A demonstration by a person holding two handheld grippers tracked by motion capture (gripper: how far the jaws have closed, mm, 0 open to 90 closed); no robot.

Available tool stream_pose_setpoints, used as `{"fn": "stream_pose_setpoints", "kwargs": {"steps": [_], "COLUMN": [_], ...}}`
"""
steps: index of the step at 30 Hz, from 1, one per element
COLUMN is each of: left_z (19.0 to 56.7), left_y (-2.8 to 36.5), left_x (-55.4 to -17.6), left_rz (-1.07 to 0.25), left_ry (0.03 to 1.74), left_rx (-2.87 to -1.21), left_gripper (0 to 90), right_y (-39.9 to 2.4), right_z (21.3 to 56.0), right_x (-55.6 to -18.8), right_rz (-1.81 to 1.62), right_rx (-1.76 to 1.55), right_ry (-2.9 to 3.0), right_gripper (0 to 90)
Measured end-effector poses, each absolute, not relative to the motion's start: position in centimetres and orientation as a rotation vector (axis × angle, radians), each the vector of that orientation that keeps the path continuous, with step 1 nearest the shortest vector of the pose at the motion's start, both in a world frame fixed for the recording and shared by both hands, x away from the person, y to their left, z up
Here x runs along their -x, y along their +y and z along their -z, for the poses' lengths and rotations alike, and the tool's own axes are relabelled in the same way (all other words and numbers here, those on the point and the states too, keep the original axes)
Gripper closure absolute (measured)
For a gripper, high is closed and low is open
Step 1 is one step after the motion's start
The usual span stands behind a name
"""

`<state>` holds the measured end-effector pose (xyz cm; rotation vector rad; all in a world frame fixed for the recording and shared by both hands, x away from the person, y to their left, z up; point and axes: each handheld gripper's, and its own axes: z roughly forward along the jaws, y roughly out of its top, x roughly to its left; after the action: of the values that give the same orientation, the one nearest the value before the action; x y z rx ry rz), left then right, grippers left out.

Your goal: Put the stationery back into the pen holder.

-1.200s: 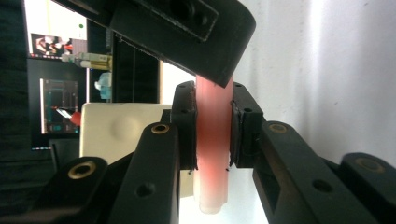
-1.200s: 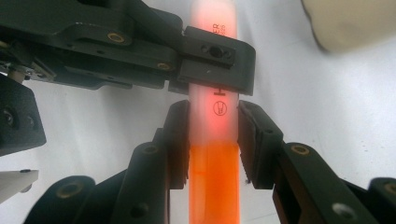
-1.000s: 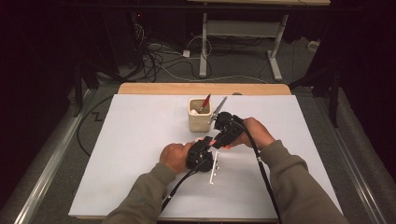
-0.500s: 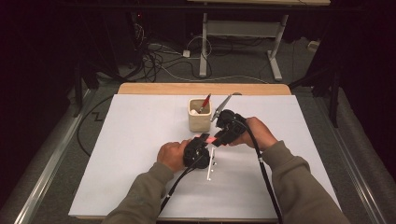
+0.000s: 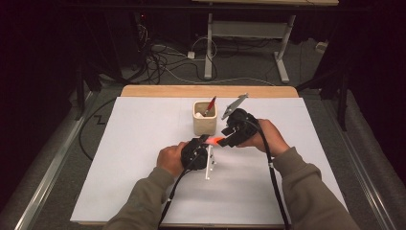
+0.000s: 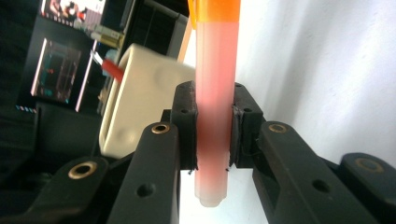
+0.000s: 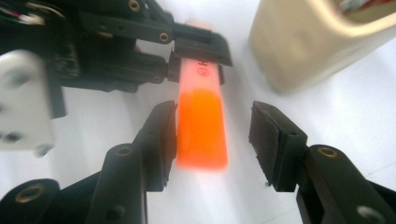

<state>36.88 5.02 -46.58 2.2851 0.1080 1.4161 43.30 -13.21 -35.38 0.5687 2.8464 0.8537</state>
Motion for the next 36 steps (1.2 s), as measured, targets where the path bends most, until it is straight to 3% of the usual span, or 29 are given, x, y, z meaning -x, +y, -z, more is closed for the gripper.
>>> {"fn": "stream_pose_setpoints", "kwargs": {"steps": [12,36], "left_z": [46.1,43.3], "left_y": [7.4,10.9], "left_x": [-37.5,-38.8], "left_rz": [-1.194,-0.912], "left_ry": [0.353,0.613], "left_rx": [-2.153,-1.857], "left_gripper": [74.8,74.8], "right_y": [-18.0,-24.1], "right_z": [35.1,42.9], "right_x": [-39.5,-33.5], "right_rz": [-1.082,-1.245], "right_rx": [-0.52,-0.588], "right_ry": [2.423,2.0], "right_gripper": [37.3,29.1]}}
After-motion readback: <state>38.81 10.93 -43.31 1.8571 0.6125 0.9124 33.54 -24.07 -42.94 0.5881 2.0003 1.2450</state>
